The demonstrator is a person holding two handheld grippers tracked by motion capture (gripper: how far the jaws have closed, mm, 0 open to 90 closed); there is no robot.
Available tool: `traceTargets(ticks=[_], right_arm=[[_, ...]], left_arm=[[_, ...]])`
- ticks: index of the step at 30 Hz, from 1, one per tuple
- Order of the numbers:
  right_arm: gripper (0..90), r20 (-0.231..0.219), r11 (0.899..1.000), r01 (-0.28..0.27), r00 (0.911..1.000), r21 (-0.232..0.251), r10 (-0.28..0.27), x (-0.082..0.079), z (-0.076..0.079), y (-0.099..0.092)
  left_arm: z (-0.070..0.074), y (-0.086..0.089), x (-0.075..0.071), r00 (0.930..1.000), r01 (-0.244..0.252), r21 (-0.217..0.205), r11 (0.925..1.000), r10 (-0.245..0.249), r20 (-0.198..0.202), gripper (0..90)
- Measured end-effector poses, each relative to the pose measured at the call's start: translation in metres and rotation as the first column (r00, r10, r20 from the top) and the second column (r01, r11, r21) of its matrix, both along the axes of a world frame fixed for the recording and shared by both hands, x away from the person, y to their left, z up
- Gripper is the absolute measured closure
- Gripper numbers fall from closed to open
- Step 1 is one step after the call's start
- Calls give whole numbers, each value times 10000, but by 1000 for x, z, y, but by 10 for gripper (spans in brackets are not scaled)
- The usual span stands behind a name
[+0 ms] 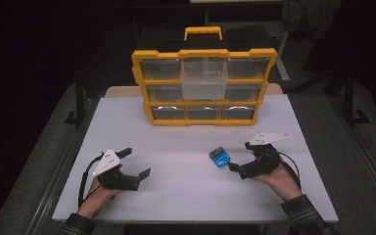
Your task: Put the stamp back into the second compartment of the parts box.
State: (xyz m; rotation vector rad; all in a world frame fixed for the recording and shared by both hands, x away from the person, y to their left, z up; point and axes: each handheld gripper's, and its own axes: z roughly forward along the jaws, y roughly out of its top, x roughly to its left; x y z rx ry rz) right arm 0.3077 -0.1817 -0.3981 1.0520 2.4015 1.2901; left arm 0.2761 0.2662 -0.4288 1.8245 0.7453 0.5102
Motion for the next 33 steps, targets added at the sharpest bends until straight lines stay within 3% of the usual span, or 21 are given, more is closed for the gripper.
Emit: traceTargets(ticks=[14, 33], right_arm=[[0, -166, 9974, -322, 9994, -643, 312, 29, 7, 29], [75, -1329, 9858, -334, 9911, -1643, 114, 63, -12, 60]], left_arm=[[-2, 5, -3, 10000, 43, -263, 9996, -42, 3, 0], [-2, 4, -3, 9999, 112, -423, 9990, -112, 2, 0]])
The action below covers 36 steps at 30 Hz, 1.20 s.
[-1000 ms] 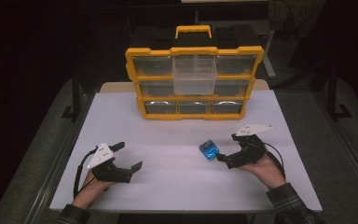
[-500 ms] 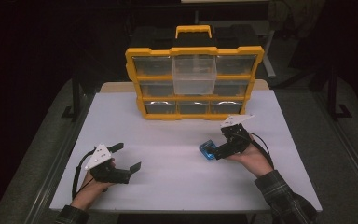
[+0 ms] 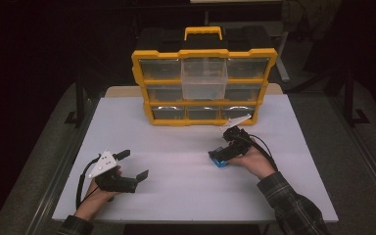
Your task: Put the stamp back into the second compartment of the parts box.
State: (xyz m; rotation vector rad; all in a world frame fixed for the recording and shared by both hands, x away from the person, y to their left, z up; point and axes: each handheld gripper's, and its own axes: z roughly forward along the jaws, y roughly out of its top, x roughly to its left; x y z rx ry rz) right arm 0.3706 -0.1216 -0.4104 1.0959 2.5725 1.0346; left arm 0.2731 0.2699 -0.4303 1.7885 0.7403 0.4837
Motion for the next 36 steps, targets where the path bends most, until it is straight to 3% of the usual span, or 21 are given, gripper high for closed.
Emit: traceTargets(ticks=[13, 22, 28, 36], right_arm=[[173, -845, 9945, 106, 9962, -1043, -195, 3, -16, 10], [247, -966, 9905, 78, 9951, -1372, -212, 2, -21, 11], [321, -1064, 9876, -38, 9942, -1572, -131, 0, -23, 11], [386, -763, 9832, 143, 9967, -1819, -286, -4, -24, 13]], left_arm=[[0, -2, 0, 9998, 175, 118, 9998, -175, -6, 0], [-1, -4, -1, 9998, 176, 21, 9998, -176, -60, 0], [-1, -4, -1, 9997, 239, 183, 9995, -239, 10, 0], [-1, -5, -1, 9997, 249, 119, 9996, -249, 24, 0]])
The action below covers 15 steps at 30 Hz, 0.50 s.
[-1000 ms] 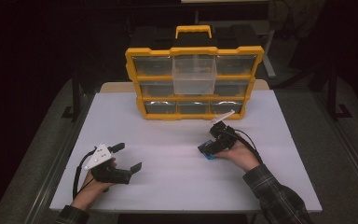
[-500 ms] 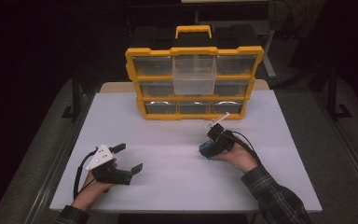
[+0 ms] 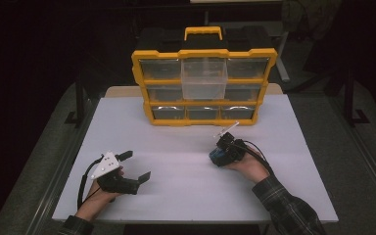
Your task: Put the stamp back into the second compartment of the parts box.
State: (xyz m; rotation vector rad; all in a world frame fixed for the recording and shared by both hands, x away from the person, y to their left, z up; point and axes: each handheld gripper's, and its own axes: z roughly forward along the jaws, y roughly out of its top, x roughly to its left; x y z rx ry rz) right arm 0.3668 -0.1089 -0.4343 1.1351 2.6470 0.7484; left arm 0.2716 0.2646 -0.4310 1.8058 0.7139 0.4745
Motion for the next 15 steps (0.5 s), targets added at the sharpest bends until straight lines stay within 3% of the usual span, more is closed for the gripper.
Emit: traceTargets(ticks=[15], right_arm=[[400, -179, 9997, 57, 9998, 220, -53, 2, 1, -3]], left_arm=[[0, 0, 0, 9999, 142, 235, 9996, -144, 81, 0]])
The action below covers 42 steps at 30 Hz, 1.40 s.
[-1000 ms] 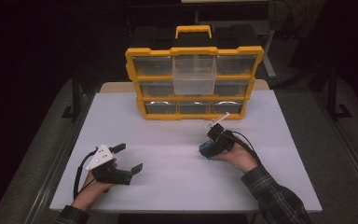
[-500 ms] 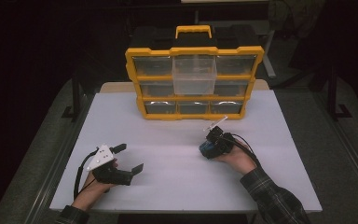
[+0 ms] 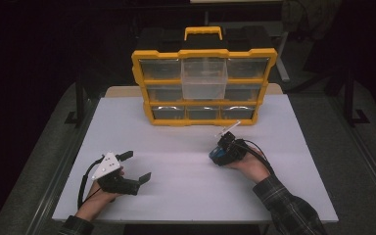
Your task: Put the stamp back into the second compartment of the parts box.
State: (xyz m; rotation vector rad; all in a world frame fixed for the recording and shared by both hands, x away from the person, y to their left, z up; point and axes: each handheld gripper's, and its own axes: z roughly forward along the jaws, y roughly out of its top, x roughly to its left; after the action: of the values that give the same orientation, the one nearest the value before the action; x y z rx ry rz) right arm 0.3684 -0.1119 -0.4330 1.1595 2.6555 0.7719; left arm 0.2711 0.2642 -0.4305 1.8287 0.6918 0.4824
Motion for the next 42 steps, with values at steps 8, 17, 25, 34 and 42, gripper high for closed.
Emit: traceTargets(ticks=[8, 17, 25, 34, 42], right_arm=[[400, -93, 9999, -38, 9999, 155, 40, 1, 6, -6], [401, -67, 9989, -283, 9996, 381, 285, 1, 18, -15], [401, -229, 9970, -403, 9989, 663, 419, 3, 27, -24], [401, -131, 9950, -517, 9985, 852, 530, 5, 37, -32], [401, -24, 9930, -622, 9980, 1005, 627, 6, 54, -40]], left_arm=[[1, -1, -1, 10000, 6, -29, 10000, -6, 31, 0], [0, -2, -1, 10000, -42, -185, 9998, 43, 36, 0], [0, -1, -1, 10000, -51, -187, 9998, 52, 32, 0], [0, -2, 0, 10000, -28, -175, 9998, 28, 37, 0], [0, -3, -1, 10000, 21, -170, 9999, -20, 36, 0]])
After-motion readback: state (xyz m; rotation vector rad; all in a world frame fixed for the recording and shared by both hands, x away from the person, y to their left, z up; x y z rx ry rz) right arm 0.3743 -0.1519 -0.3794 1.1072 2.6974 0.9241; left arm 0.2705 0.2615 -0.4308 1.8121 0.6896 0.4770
